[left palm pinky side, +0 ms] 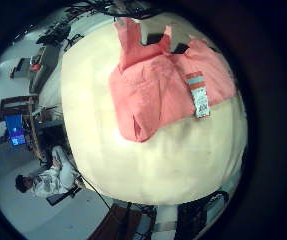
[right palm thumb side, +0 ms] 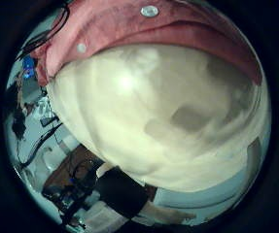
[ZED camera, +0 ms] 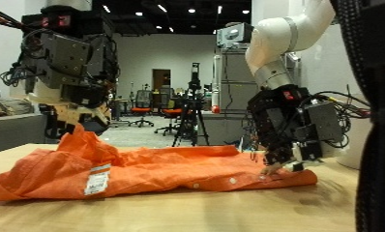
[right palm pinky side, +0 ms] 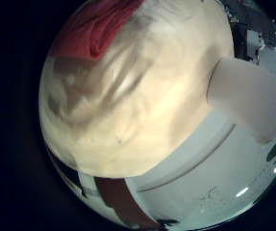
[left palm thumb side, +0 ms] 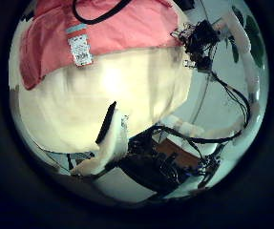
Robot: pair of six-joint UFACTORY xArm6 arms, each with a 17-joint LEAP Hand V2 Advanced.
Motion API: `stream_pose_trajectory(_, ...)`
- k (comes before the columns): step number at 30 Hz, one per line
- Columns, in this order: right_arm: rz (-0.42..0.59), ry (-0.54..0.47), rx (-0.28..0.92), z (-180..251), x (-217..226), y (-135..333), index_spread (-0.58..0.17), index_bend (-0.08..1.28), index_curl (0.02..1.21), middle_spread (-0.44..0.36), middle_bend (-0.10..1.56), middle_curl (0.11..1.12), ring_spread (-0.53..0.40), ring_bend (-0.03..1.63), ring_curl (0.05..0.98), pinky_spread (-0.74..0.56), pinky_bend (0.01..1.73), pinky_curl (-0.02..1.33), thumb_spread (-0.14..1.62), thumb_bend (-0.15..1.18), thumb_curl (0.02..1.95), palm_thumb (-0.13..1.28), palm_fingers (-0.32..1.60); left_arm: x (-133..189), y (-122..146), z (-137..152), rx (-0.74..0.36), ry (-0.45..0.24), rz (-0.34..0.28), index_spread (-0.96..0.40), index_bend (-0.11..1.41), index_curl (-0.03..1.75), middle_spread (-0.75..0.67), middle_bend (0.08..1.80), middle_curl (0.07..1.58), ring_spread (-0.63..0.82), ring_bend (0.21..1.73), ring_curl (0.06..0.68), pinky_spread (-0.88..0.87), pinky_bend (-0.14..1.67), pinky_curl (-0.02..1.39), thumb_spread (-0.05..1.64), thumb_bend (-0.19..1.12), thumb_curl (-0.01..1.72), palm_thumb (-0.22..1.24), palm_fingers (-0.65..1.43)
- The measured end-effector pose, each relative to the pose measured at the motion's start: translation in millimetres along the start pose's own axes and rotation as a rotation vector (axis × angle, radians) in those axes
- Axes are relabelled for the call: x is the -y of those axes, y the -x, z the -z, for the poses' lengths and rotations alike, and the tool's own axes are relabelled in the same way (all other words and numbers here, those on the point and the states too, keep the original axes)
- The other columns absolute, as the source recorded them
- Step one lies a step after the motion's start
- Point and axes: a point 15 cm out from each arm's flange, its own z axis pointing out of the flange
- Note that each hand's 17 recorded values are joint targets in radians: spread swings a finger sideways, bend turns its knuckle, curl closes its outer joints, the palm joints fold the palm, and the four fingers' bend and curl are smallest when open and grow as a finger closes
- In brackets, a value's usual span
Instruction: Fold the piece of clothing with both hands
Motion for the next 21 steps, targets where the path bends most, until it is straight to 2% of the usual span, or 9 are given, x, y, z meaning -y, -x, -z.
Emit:
stream_pose_trajectory(8, -0.004, 0.088, -0.016, -32, -62, 0, -0.360, 0.19, 0.36, -0.050, 0.32, 0.35, 0.134, 0.18, 0.197, 0.28, 0.18, 0.26, 1.25, -0.02, 0.19, 0.04, 0.23, 0, -1, 8, 0.004, -0.002, -0.001, 0.11, 0.16, 0.32, 0.21, 0.19, 0.33, 0.47, 0.46, 0.245, 0.45, 0.27, 0.32, 1.25, -0.01, 0.29, 0.39, 0.05)
stream_pose_trajectory(13, -0.027, 0.096, -0.016, -43, -111, -2, -0.357, 0.19, 0.36, -0.041, 0.33, 0.35, 0.133, 0.19, 0.197, 0.28, 0.18, 0.26, 1.25, -0.02, 0.20, 0.03, 0.23, 0, -1, 8, 0.004, -0.001, -0.004, 0.11, 0.16, 0.32, 0.22, 0.19, 0.33, 0.47, 0.47, 0.242, 0.45, 0.27, 0.32, 1.25, -0.02, 0.28, 0.39, 0.05)
stream_pose_trajectory(17, -0.054, 0.034, -0.030, -28, -143, -9, -0.357, 0.18, 0.35, -0.042, 0.33, 0.35, 0.124, 0.19, 0.201, 0.28, 0.18, 0.26, 1.25, -0.02, 0.20, 0.03, 0.24, -2, -3, 10, 0.005, 0.003, -0.009, 0.11, 0.17, 0.32, 0.22, 0.18, 0.33, 0.47, 0.47, 0.242, 0.45, 0.28, 0.32, 1.25, -0.01, 0.28, 0.39, 0.05)
stream_pose_trajectory(21, -0.071, -0.055, -0.035, -2, -169, -24, -0.355, 0.17, 0.34, -0.081, 0.33, 0.35, 0.117, 0.20, 0.211, 0.28, 0.19, 0.26, 1.25, -0.01, 0.21, 0.04, 0.25, -4, -6, 12, 0.006, 0.004, -0.012, 0.11, 0.16, 0.31, 0.22, 0.19, 0.33, 0.47, 0.47, 0.240, 0.45, 0.28, 0.32, 1.25, -0.01, 0.27, 0.39, 0.05)
